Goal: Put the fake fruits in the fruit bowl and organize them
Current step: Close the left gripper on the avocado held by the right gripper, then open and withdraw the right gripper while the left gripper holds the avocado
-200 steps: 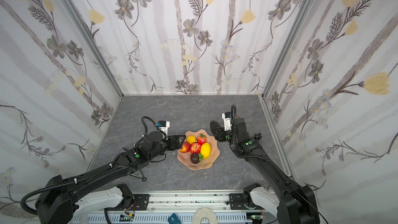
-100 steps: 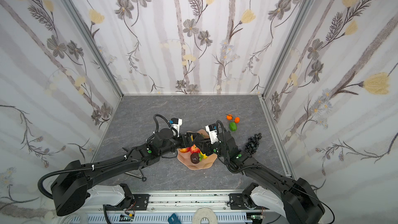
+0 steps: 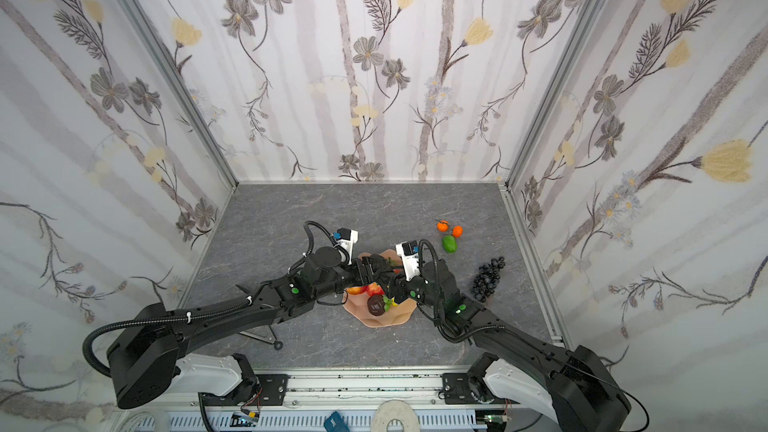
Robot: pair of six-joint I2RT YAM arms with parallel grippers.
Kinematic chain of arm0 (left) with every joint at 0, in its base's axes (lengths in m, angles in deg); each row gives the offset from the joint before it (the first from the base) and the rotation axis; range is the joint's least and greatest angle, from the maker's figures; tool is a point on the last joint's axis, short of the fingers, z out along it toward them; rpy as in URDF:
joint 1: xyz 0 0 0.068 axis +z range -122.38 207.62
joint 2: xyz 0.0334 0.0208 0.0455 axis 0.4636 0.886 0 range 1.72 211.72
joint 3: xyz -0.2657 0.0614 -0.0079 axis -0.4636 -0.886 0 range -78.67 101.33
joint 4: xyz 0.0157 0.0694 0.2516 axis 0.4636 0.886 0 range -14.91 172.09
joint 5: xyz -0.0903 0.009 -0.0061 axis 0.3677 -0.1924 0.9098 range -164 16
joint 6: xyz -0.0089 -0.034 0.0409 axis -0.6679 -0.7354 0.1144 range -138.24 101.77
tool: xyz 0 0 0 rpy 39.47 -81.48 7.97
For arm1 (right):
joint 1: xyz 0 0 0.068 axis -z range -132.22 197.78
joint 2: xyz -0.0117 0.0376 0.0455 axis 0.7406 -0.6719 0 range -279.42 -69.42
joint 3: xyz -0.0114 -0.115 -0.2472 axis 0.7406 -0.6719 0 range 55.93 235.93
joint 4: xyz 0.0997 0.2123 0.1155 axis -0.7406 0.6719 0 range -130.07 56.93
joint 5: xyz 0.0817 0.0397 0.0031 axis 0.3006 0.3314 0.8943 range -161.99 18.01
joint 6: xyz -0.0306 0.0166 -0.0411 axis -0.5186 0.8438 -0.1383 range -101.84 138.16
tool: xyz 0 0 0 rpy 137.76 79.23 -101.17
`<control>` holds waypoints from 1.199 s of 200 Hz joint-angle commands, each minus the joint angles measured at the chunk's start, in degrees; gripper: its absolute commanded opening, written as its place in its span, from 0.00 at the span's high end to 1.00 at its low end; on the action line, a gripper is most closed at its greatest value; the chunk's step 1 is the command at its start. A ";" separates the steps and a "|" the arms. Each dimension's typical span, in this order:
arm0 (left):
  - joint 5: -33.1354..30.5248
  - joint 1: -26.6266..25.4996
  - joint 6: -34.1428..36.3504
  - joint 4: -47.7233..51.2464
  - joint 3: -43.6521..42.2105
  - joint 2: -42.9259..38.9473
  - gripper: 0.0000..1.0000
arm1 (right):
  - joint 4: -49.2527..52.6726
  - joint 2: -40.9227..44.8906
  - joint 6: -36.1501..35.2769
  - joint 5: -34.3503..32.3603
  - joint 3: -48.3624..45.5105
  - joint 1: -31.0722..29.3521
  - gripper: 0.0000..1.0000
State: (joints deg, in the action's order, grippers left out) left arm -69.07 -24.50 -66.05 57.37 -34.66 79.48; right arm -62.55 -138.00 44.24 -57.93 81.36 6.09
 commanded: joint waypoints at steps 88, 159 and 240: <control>1.05 -0.24 0.04 -0.83 0.90 0.40 0.62 | -3.31 -0.15 0.25 -2.74 0.34 -0.41 0.44; -5.57 -1.84 7.68 3.31 -2.99 -5.27 0.64 | -0.11 4.94 -0.48 -3.86 -1.38 -0.41 0.17; -19.83 -10.90 18.73 8.34 -9.95 -11.26 0.64 | 6.47 13.03 -2.80 -6.69 -4.74 -0.32 0.11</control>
State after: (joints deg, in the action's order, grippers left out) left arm -81.85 -33.52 -51.62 65.94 -42.82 68.83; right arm -56.91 -125.47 42.41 -62.78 77.36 5.76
